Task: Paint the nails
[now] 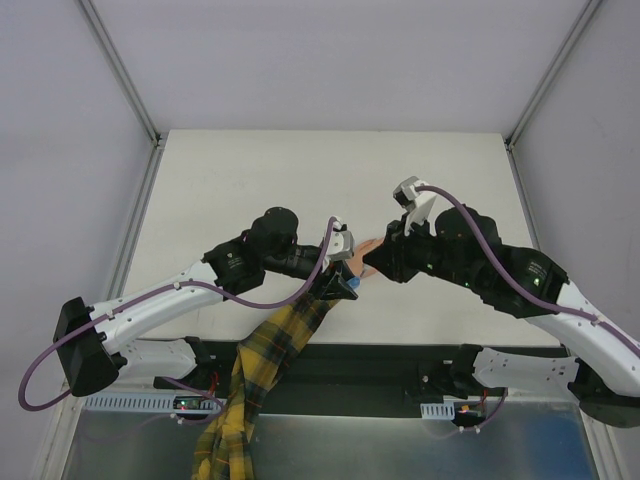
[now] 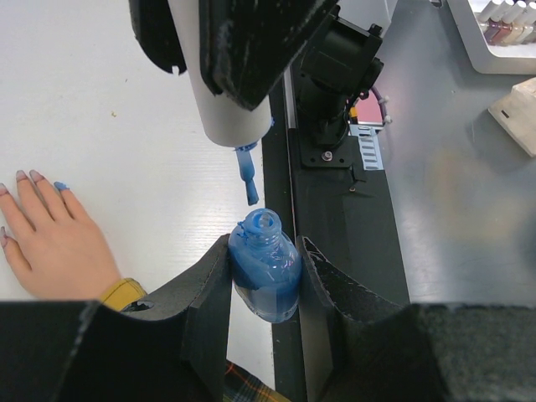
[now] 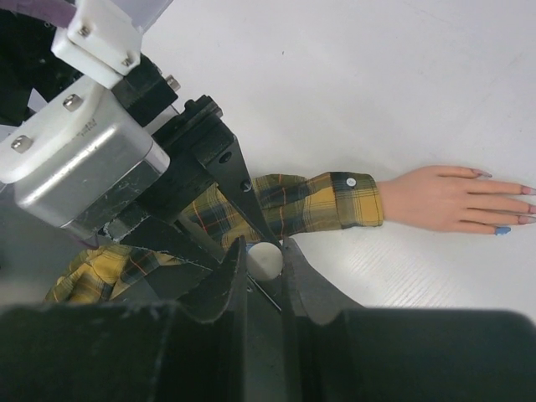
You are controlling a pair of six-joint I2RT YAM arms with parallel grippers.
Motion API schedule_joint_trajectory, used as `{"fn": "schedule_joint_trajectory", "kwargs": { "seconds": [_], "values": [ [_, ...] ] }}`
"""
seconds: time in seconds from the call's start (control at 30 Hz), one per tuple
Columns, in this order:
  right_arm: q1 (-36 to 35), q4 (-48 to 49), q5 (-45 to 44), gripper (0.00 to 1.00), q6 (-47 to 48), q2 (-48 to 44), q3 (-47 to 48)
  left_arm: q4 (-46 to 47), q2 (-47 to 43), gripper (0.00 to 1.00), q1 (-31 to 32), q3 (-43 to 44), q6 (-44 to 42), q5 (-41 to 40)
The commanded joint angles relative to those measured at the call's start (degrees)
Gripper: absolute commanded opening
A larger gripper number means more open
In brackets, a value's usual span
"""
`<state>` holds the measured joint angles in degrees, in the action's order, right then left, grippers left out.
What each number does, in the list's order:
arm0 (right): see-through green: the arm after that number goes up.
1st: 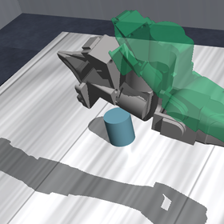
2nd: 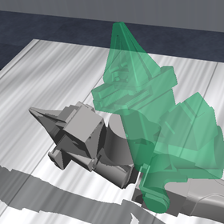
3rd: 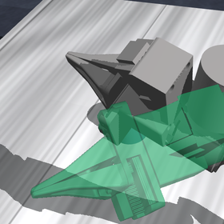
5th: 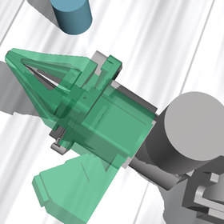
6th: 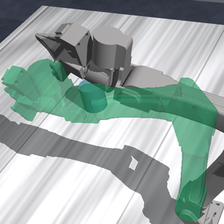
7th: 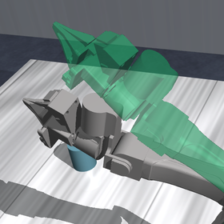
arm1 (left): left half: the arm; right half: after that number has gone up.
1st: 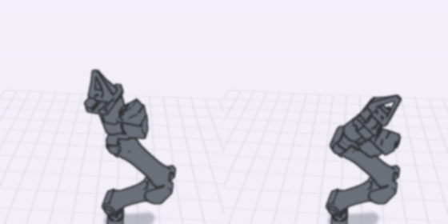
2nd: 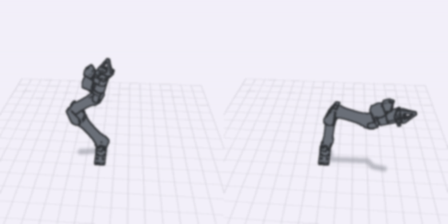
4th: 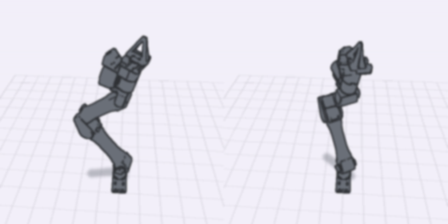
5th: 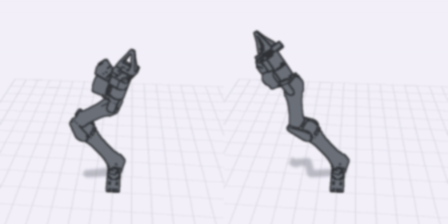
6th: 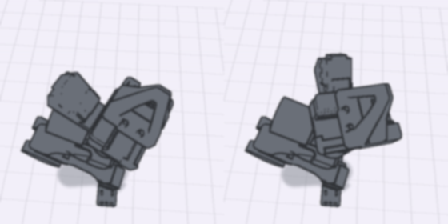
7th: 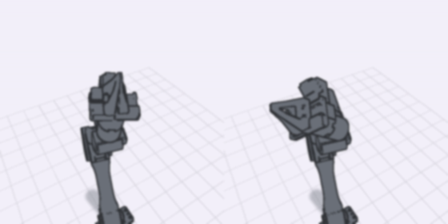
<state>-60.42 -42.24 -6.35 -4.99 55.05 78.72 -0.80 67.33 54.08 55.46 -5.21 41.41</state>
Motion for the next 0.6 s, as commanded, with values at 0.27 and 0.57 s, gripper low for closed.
{"fn": "schedule_joint_trajectory", "kwargs": {
  "seconds": [0.27, 0.57],
  "values": [
    [1.1, 3.7, 3.2, 0.00, -1.3, -0.8, -0.5, 1.1, -1.0, 0.00, 0.8, 1.2, -1.1, -0.4],
    [1.3, 3.7, 3.3, 0.00, -1.6, -1.3, -1.5, 1.1, -0.8, 0.00, 0.8, 1.4, -1.2, -0.3]
  ]
}}
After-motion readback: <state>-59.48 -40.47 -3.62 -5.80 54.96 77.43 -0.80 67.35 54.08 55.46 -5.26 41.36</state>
